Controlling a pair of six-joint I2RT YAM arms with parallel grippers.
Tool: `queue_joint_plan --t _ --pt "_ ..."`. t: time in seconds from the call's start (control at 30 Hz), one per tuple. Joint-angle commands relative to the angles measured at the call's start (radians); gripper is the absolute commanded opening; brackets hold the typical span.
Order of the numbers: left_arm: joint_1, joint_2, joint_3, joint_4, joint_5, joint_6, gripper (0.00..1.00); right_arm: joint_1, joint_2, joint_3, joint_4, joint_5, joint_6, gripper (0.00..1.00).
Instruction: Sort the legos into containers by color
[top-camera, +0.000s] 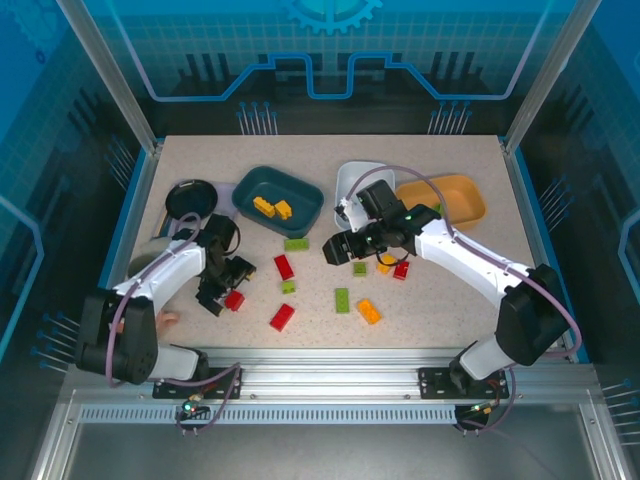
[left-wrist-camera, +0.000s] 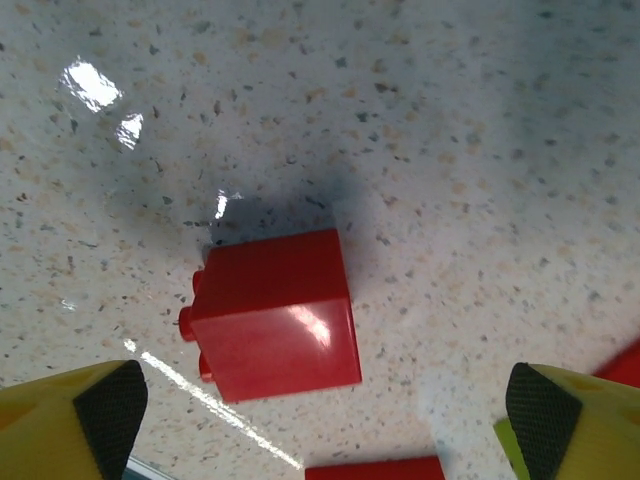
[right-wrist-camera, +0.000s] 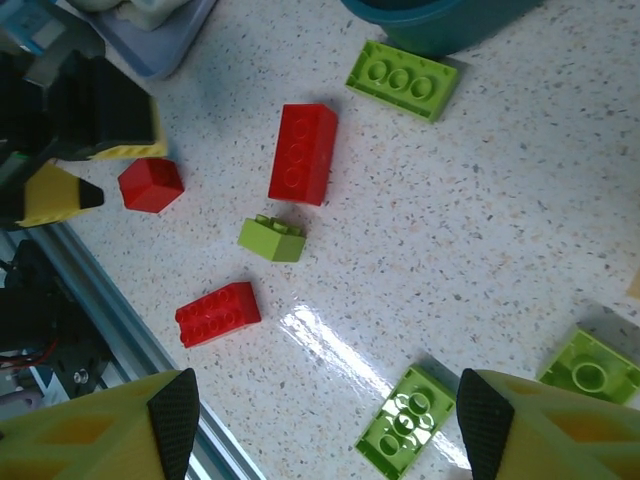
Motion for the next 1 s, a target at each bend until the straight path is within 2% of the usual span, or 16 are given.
queue_joint_plan --t 0.0,0.1,0.17,0.33,0.43,0.53,0.6,0.77,0.97 --pt "0.013 0.017 -0.043 0.035 0.022 -0.065 0.92 0.018 0.016 0.026 0.035 -0.091 -0.016 0.71" --pt "0.022 0.037 -0.075 0.08 0.03 -0.076 0.86 0.019 0.032 0.032 0.063 -0.169 -0.012 0.71" --pt "0.022 0.058 -0.078 0.095 0.022 -0.074 0.78 0.022 0.042 0.041 0.07 -0.192 -0.01 0.71" --pt "0.022 0.058 -0.076 0.11 -0.009 -0.073 0.51 0.021 0.056 0.06 0.057 -0.18 -0.008 0.71" --pt "0.017 0.021 -0.048 0.087 -0.031 -0.062 0.41 0.011 0.045 0.069 0.045 -0.139 0.0 0.7" --pt "-0.025 0.0 0.055 0.068 -0.04 -0.027 0.4 -0.048 -0.014 0.048 0.065 -0.046 0.066 0.69" --pt "-0.075 0.047 0.179 0.077 -0.022 0.008 0.4 -0.116 -0.07 0.011 0.104 0.002 0.141 0.69" --pt "-0.233 0.304 0.56 0.079 0.009 0.11 0.4 -0.281 -0.121 -0.047 0.163 0.072 0.288 0.69" --pt "-0.317 0.634 0.986 0.071 0.041 0.185 0.41 -0.388 -0.118 -0.043 0.158 0.099 0.396 0.68"
